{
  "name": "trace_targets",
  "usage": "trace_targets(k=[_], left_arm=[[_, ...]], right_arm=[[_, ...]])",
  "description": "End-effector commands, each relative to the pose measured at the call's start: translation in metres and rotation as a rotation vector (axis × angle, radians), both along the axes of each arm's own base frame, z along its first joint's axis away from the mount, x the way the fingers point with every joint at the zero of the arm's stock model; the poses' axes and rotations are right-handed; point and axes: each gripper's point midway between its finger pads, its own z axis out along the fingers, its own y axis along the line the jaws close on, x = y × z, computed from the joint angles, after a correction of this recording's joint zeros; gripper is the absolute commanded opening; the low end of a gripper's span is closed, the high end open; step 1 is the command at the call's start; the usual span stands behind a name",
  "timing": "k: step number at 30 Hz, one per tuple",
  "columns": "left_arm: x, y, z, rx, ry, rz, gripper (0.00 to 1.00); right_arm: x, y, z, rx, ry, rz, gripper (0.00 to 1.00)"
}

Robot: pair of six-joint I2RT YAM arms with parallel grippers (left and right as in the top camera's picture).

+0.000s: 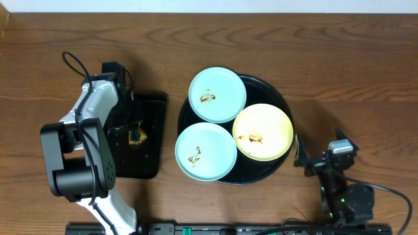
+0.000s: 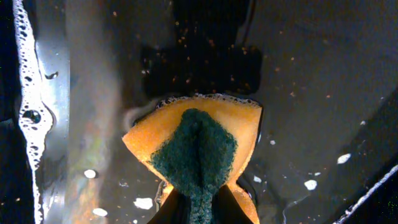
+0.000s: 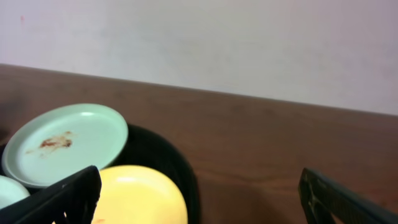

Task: Clean dirty plates on tray and stack at the side
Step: 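Reach the right gripper to the yellow plate's rim and grasp it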

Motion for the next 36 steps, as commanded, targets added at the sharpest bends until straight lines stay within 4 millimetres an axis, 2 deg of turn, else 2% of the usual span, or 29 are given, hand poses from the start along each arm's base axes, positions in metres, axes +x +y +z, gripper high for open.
trace_targets(k=[1,6,10,13,17,18,20,21,22,23,24,28,36], left_arm=[[0.004,-0.003,-0.004,-0.013,0.003,0.007,0.08],[0.004,-0.003,-0.004,-0.013,0.003,0.007,0.07],[0.003,-0.003,-0.004,-0.014,0.003,0.007,0.08],[0.004,-0.003,-0.004,-0.013,0.003,0.007,0.07],[0.004,-0.003,-0.004,-0.013,0.003,0.006,0.09],[0.004,-0.003,-0.004,-0.013,0.003,0.006,0.15],[0.004,-0.003,-0.004,-0.013,0.003,0.006,0.53],[0.004,-0.003,-0.004,-0.013,0.003,0.006,0.62],[0.004,-0.003,-0.004,-0.013,0.003,0.006,0.63],[0.004,-0.003,-0.004,-0.013,0.003,0.006,0.68],[0.004,-0.003,-0.004,-0.013,0.003,0.006,0.84],[0.004,-0.003,-0.004,-0.013,-0.001,0.0,0.86],[0.0,-0.003,0.008,-0.013,-0.002,-0.005,0.86]], right_arm=[[-0.007,0.006,0.033,-0.011,0.03,0.038,0.99],[-0.005,0.013,0.035,0.103,0.28,0.052,0.99],[0.004,0.04,0.036,0.213,0.498,0.161,0.99],[0.007,0.065,0.023,0.291,0.711,0.265,0.99],[-0.002,0.092,-0.006,0.413,1.068,0.364,0.99],[-0.005,0.096,-0.014,0.428,1.147,0.371,0.99],[-0.008,0.1,-0.031,0.414,1.252,0.386,0.99],[-0.009,0.101,-0.039,0.405,1.291,0.389,0.99],[-0.009,0.102,-0.044,0.393,1.318,0.4,0.99],[-0.009,0.104,-0.048,0.386,1.335,0.414,0.99],[-0.009,0.106,-0.05,0.384,1.343,0.432,0.99],[-0.006,0.108,-0.044,0.348,1.305,0.47,0.99],[0.003,0.098,0.0,0.262,1.22,0.435,0.99]])
